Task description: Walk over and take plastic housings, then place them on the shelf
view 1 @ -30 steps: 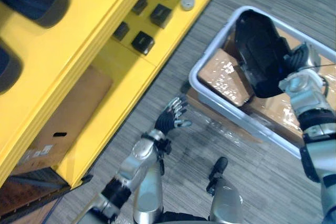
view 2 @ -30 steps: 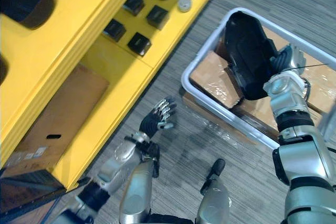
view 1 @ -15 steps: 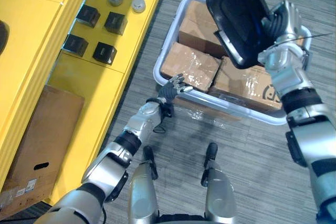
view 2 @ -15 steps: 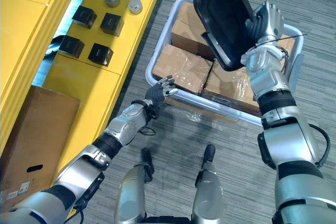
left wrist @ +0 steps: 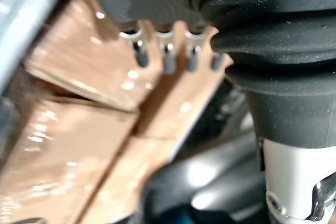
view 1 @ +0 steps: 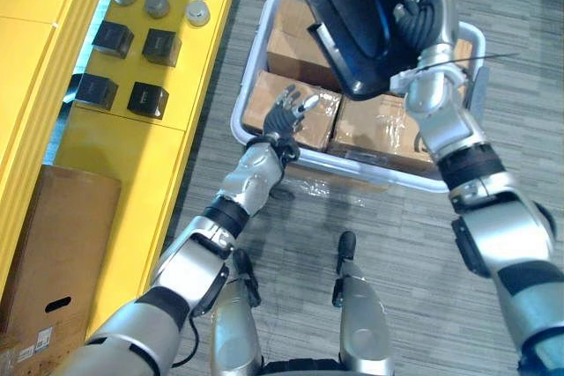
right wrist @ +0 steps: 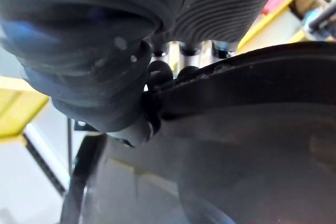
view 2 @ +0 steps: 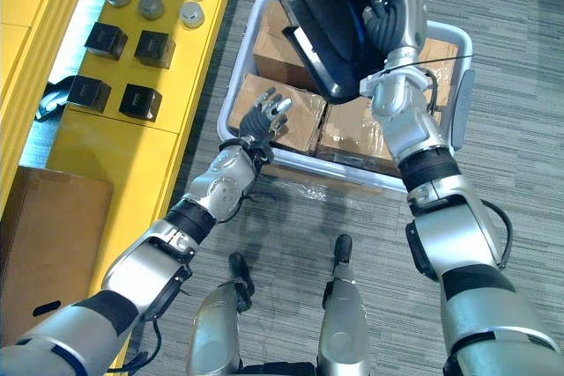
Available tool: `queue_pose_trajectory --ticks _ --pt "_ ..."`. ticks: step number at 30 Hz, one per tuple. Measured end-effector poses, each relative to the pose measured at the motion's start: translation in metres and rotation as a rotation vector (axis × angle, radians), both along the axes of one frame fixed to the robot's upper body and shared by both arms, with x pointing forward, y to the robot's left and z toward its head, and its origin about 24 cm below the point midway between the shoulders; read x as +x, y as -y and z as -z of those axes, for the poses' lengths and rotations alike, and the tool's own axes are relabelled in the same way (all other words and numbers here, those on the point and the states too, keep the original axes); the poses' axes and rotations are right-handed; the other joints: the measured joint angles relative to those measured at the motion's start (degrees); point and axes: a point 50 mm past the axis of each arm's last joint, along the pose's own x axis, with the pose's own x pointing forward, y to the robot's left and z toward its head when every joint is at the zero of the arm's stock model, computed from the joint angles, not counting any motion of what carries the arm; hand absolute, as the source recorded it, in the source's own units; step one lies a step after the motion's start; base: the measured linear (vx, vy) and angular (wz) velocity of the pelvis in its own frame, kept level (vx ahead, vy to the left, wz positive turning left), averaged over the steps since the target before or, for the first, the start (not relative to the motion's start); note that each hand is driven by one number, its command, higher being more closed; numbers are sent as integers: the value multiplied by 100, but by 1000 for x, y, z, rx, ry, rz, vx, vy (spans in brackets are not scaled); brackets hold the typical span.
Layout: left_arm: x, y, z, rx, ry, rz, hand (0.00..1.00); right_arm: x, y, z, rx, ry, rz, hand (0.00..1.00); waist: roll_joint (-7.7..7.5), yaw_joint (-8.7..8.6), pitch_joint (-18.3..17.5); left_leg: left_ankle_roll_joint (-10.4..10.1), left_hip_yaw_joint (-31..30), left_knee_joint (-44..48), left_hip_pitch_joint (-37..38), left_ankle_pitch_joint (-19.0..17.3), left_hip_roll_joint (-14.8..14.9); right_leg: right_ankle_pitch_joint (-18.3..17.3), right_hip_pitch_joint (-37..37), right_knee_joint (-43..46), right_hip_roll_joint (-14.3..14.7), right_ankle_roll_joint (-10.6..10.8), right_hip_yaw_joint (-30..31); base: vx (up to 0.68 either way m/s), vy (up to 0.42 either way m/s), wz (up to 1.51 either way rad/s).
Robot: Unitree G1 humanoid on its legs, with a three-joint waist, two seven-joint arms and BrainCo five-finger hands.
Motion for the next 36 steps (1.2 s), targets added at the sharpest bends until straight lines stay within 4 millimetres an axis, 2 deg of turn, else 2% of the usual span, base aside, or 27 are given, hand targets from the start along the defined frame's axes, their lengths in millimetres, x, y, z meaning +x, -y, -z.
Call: queue_pose_trajectory --ticks 1,4,7,11,16,17,23,25,28,33,36 --pt "0 0 -2 -9 15 -7 0 -2 -10 10 33 -14 -46 100 -68 -55 11 0 24 -19 45 0 2 0 17 0 4 0 15 3 3 -8" --pt "-1 2 -5 -33 46 -15 0 -5 -24 32 75 -60 -100 100 -216 -117 1 -5 108 -29 136 -7 4 0 41 0 5 0 84 2 8 -11" --pt "-4 4 3 -57 24 -33 0 -8 -26 49 109 -86 -106 100 -258 -141 -2 -16 143 -28 279 -46 4 0 170 -27 6 2 132 -1 15 -6" --pt "-4 1 7 -51 16 -48 0 -15 -35 59 123 -73 -166 100 -301 -229 -24 -21 163 -24 374 -69 9 34 321 -164 15 48 142 -11 12 -4" --pt "-5 -1 13 -39 0 -68 0 -24 -46 64 119 -54 -227 100 -304 -247 -26 -37 198 -31 424 -82 35 80 380 -261 46 47 151 -3 3 -2" --pt "-5 -1 14 -38 -4 -70 100 -24 -47 66 122 -60 -229 100 -305 -247 -26 -49 203 -35 460 -90 46 92 424 -296 59 48 150 18 3 -4" --pt "-5 -6 15 -30 4 -76 100 -36 -50 73 140 -42 -260 100 -480 -255 -127 -68 257 -69 479 -102 83 128 438 -400 109 27 166 12 -2 -4" --pt "-5 -6 15 -36 9 -73 100 -39 -51 73 147 -31 -268 100 -497 -256 -136 -68 260 -82 499 -102 83 130 453 -406 111 26 168 0 0 0" --pt "-8 -10 25 -56 7 -74 100 -45 -54 83 154 -51 -289 100 -513 -258 -182 -77 285 -165 686 -105 81 129 633 -496 130 26 177 2 0 -1" --pt "-12 -17 34 -106 36 -46 100 -59 -58 87 183 -37 -335 100 -574 -261 -231 -113 311 -263 777 -80 81 130 687 -545 151 24 183 1 -3 -1" --pt "-17 -20 47 -152 25 -3 100 -72 -56 100 210 -52 -353 100 -585 -268 -301 -131 325 -363 899 -69 75 130 801 -620 163 24 167 0 0 0"
